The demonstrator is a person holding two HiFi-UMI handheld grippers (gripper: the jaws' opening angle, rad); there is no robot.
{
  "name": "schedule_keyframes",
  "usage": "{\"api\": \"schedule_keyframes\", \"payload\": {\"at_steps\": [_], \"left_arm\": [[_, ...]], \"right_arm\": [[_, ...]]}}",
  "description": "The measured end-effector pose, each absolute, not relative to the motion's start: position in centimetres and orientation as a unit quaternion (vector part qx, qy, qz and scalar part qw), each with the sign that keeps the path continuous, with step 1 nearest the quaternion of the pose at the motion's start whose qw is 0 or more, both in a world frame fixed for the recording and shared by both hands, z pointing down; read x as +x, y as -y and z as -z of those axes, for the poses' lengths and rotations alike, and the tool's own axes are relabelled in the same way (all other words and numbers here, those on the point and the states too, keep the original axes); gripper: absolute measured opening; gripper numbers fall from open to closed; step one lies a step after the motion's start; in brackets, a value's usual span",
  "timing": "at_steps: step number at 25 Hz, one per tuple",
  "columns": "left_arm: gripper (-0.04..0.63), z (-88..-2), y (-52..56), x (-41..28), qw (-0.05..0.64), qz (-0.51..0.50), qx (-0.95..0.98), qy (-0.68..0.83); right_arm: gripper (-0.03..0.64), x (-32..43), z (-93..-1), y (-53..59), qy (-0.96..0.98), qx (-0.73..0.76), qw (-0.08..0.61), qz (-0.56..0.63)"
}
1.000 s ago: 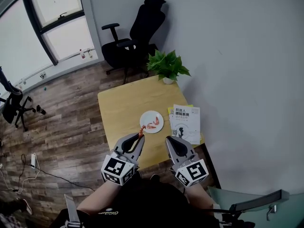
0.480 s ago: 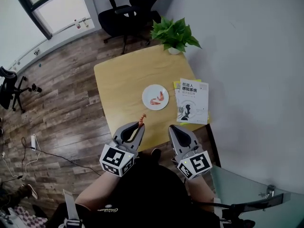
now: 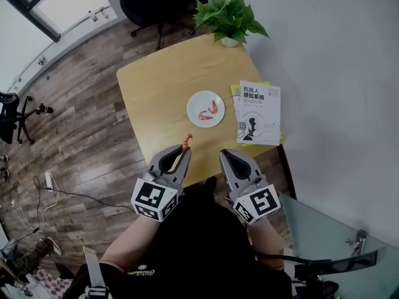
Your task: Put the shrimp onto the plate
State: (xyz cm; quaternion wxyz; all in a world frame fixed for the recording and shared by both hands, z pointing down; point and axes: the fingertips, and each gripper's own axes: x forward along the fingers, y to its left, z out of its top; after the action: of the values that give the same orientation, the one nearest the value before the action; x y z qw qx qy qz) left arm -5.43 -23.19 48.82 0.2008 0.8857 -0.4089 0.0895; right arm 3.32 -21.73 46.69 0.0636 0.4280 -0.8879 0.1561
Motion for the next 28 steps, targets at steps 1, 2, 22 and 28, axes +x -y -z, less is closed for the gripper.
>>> {"api": "schedule_keyframes", "payload": {"at_steps": [1, 2, 22, 28], "left_arm": [[0.037, -49.0, 23.4, -5.4, 0.202, -0.09, 0.885, 0.409], [0.037, -49.2, 23.6, -5.5, 0.204, -0.089, 0.885, 0.409], [0.037, -54.3, 30.1, -4.0, 0.228, -0.146, 0.883, 0.383], [0.037, -57.5, 32.7, -2.8, 0.252, -0.173, 0.877, 0.37]], "right_arm": [[0.003, 3.3, -46.8, 21.9, 0.888, 0.428, 0.064, -0.156], [0.003, 3.3, -46.9, 22.0, 0.888, 0.428, 0.064, -0.157], [0.003, 3.6, -49.0, 23.5, 0.876, 0.437, 0.075, -0.187], [0.003, 3.8, -49.7, 23.7, 0.871, 0.443, 0.078, -0.197]]}}
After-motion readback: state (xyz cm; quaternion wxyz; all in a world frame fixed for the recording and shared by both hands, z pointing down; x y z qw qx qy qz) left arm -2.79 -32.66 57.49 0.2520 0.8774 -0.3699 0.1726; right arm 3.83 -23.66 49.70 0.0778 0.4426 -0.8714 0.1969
